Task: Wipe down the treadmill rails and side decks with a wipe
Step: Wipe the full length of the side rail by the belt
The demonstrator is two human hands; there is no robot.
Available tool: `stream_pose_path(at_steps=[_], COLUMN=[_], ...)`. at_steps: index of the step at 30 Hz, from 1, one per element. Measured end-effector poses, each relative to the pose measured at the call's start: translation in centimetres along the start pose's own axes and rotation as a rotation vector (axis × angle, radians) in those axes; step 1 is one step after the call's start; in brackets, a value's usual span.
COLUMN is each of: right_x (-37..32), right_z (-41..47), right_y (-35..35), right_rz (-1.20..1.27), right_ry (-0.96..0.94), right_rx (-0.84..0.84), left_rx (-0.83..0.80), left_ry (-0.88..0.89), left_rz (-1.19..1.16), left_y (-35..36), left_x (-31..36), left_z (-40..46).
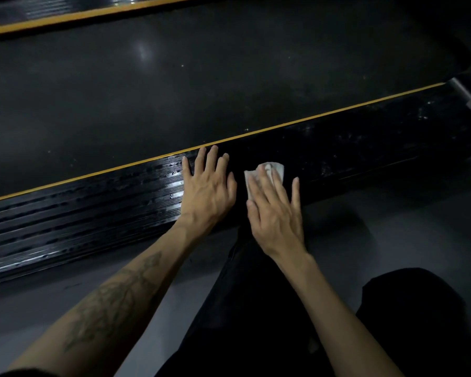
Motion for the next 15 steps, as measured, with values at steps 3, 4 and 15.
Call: stream_pose_path(at_steps=[3,4,15], right_x=[-0.4,-0.9,0.5], right_z=[-1.5,-1.7,-1.4], right_y=[-0.3,0.0,-0.5], right_rz=[-0.005,0.003,0.046], right_ry=[0.072,0.061,0.071], right_rx=[0.041,0.031,0.012], left_rx=[-0.001,-0.003,0.018], left_ry=[-0.006,-0.009,0.013], left_rz=[-0.007,-0.012,-0.039], left_y=[0.0,0.0,0.0], left_x=[0.1,0.1,0.4], left_z=[0.1,0.2,0.2])
Point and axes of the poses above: each hand's wrist, its own z-axis towards the middle knuckle, its own y-axis out of the palm, x = y × z, the point moved 8 cm from there along z, towards the middle knuckle, and after that the axes turned 8 degrees about z, right-handed, at the moved point
